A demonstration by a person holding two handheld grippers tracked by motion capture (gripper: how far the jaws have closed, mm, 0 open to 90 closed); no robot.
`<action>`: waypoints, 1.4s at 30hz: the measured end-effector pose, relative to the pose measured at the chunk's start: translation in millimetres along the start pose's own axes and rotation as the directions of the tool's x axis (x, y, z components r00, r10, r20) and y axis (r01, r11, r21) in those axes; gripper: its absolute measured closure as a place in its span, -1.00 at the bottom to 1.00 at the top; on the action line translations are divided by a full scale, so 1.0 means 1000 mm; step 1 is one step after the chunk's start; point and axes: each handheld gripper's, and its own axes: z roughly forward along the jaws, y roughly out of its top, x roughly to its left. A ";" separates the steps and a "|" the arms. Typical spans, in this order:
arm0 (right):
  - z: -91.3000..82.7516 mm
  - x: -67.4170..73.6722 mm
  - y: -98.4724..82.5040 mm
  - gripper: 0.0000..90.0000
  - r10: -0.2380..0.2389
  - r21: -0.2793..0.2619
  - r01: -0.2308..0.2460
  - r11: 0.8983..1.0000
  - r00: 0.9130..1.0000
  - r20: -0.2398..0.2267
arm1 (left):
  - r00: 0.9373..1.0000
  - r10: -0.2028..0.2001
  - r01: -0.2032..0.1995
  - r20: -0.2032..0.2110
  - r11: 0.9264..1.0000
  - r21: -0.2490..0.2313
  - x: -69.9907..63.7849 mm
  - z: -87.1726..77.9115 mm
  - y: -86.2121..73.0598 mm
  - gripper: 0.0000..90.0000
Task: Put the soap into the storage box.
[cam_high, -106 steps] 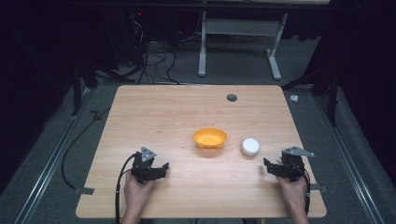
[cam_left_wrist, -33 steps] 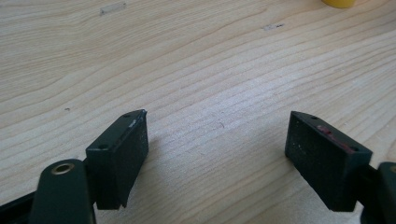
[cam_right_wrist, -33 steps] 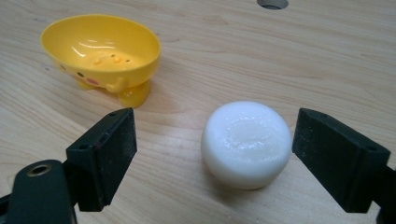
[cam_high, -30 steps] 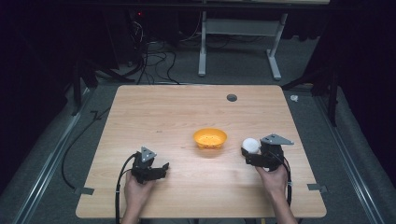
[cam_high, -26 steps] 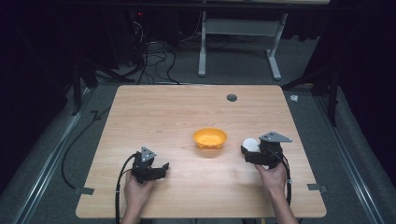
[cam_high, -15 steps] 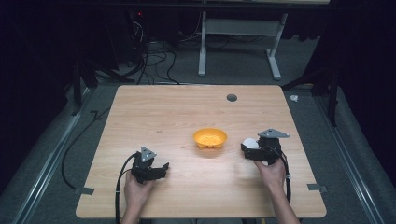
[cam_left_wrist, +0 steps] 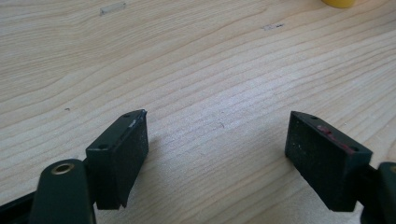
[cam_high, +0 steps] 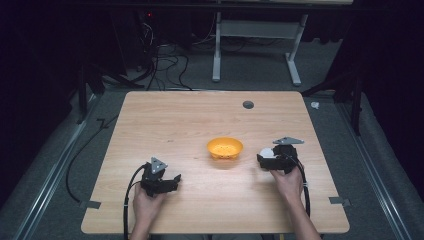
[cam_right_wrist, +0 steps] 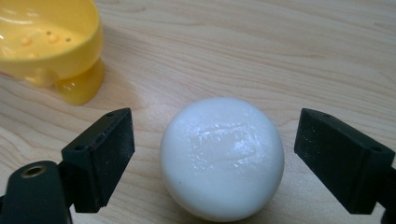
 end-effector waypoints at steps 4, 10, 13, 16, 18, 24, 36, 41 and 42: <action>0.004 -0.002 -0.002 -0.72 0.000 0.013 0.000 1.000 1.000 0.000 | 1.000 0.001 -0.001 0.000 1.000 0.000 0.000 0.000 0.000 -0.51; 0.012 -0.002 -0.006 -0.72 -0.001 0.046 0.001 0.999 1.000 0.001 | 1.000 0.000 0.000 0.001 1.000 0.000 0.000 0.000 0.000 -0.51; 0.014 -0.003 -0.007 -0.72 -0.002 0.052 0.002 0.999 1.000 0.000 | 1.000 -0.001 0.001 0.002 1.000 -0.001 0.000 0.000 0.000 -0.51; 0.016 -0.003 -0.008 -0.71 -0.003 0.060 0.003 0.998 1.000 -0.001 | 1.000 -0.001 0.001 0.002 1.000 -0.001 0.000 0.000 0.000 -0.51; 0.017 -0.003 -0.008 -0.70 -0.002 0.061 0.002 0.998 1.000 0.000 | 1.000 -0.002 0.002 0.002 1.000 -0.001 0.000 0.000 0.000 -0.51; 0.020 -0.002 -0.009 -0.59 -0.008 0.071 0.007 0.997 1.000 0.005 | 1.000 -0.001 0.001 0.002 1.000 -0.001 0.000 0.000 0.000 -0.51; 0.020 -0.001 -0.009 -0.48 -0.030 0.075 0.029 0.997 0.999 0.011 | 1.000 -0.003 0.003 0.003 1.000 -0.002 0.001 0.000 0.000 -0.51; 0.019 -0.001 -0.009 -0.47 -0.026 0.064 0.025 0.998 1.000 0.008 | 1.000 -0.003 0.003 0.003 1.000 -0.002 0.001 0.000 0.000 -0.51; 0.017 -0.001 -0.009 -0.47 -0.017 0.054 0.017 0.998 1.000 -0.001 | 1.000 -0.003 0.003 0.003 1.000 -0.002 0.001 0.000 0.000 -0.51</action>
